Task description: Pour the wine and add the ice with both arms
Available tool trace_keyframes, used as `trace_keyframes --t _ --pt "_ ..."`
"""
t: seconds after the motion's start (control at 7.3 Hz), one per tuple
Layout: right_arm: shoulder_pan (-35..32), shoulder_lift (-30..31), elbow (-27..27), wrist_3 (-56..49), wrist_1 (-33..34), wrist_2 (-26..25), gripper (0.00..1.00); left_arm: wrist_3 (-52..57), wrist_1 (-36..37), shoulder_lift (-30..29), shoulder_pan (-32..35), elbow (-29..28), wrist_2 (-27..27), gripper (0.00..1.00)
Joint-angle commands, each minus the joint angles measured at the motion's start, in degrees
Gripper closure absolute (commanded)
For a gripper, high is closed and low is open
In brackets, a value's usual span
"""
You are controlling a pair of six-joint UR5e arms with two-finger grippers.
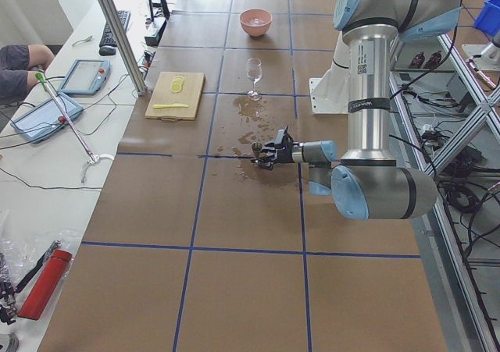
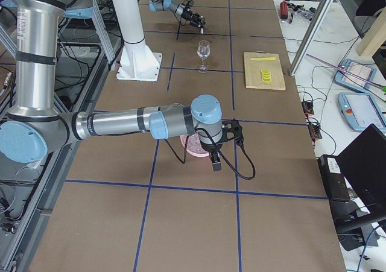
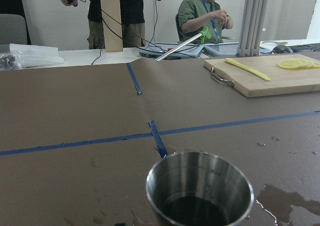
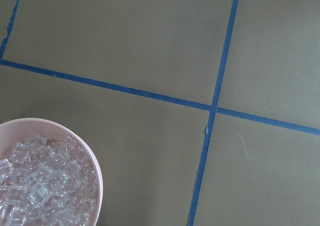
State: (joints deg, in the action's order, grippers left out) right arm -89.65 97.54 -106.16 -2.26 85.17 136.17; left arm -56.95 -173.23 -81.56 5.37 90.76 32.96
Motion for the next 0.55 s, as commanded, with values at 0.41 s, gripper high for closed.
trace_keyframes --t 0.41 --pt "0.0 0.0 0.1 0.0 0.0 -0.1 0.0 -0.1 0.0 -0.1 -0.5 -0.1 0.0 0.62"
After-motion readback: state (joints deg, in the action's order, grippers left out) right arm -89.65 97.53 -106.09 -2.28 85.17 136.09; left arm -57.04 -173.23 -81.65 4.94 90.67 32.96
